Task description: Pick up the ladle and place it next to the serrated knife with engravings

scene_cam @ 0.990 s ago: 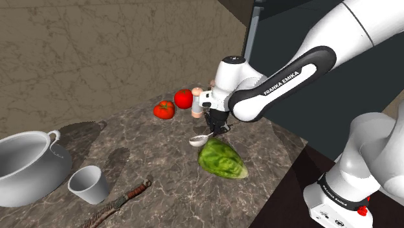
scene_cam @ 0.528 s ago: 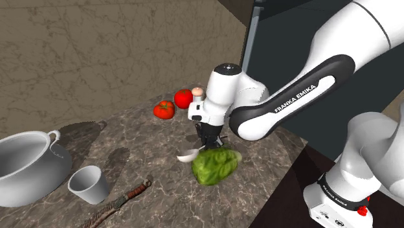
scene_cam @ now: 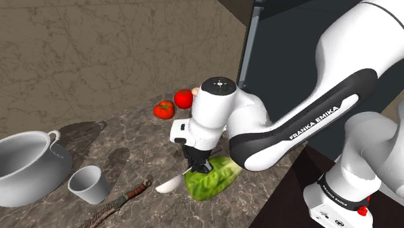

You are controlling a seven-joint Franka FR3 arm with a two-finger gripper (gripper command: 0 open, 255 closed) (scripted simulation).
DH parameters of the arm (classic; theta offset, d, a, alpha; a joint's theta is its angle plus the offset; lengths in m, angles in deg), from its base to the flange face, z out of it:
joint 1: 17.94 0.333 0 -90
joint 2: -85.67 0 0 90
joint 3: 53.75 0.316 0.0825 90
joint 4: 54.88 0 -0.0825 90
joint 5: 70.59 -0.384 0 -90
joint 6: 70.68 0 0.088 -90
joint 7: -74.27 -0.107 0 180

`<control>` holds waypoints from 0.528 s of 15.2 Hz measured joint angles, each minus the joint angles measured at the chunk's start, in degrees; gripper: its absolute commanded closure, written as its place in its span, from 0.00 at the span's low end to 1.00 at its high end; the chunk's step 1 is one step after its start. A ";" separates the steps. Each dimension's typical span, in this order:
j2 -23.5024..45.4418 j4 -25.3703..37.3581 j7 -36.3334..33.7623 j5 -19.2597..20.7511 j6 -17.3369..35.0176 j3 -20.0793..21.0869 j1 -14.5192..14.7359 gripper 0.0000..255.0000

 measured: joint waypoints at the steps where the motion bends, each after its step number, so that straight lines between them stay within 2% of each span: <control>1: 0.55 0.19 -1.61 0.34 1.32 0.69 0.65 1.00; 2: 1.26 0.47 -3.74 0.86 2.44 1.61 1.54 1.00; 8: 6.58 6.67 -13.58 3.16 -4.67 5.33 6.03 1.00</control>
